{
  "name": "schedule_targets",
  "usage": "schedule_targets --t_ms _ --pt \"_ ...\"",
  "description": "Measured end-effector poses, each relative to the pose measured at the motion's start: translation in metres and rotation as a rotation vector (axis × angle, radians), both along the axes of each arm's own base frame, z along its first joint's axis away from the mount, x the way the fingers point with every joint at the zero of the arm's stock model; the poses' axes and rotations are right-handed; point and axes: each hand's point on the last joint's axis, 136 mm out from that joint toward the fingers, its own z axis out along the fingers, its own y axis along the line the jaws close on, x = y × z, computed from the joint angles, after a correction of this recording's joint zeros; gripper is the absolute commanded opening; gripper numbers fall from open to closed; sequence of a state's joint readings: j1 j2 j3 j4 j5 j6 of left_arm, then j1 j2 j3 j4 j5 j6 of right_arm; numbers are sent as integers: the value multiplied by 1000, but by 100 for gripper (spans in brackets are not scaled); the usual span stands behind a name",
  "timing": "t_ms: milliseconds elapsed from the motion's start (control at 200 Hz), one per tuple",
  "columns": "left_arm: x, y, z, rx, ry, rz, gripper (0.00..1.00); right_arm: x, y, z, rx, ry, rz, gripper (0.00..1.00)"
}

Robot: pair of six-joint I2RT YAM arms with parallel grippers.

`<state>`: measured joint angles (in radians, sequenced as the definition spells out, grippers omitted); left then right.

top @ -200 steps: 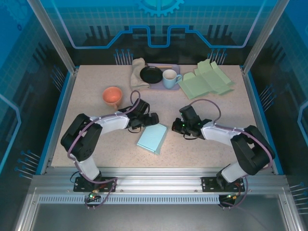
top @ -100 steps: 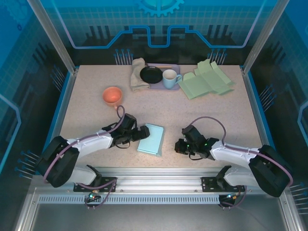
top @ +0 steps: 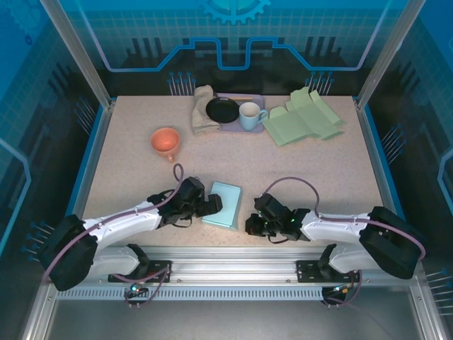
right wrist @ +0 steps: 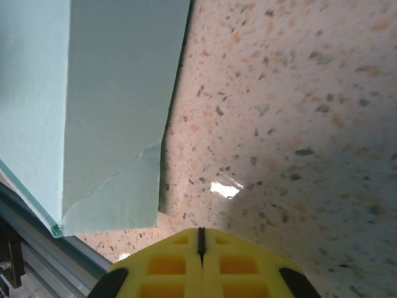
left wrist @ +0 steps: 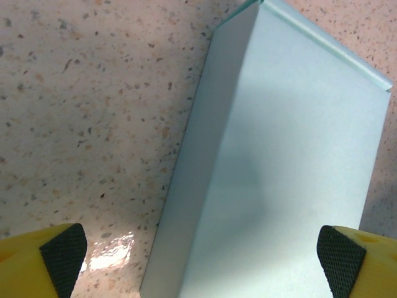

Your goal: Fold the paper box

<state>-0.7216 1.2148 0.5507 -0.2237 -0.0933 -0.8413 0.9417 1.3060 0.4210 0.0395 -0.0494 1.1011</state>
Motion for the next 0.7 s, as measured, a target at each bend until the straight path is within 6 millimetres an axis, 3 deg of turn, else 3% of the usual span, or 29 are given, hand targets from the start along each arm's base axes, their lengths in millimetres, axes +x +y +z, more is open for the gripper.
schedule_targets --t_ms 325,700 --pt "-14 -11 -4 -24 20 -27 99 3 21 -5 19 23 4 0" --pt "-31 -35 -16 -61 54 -59 98 5 28 -9 43 51 -11 0"
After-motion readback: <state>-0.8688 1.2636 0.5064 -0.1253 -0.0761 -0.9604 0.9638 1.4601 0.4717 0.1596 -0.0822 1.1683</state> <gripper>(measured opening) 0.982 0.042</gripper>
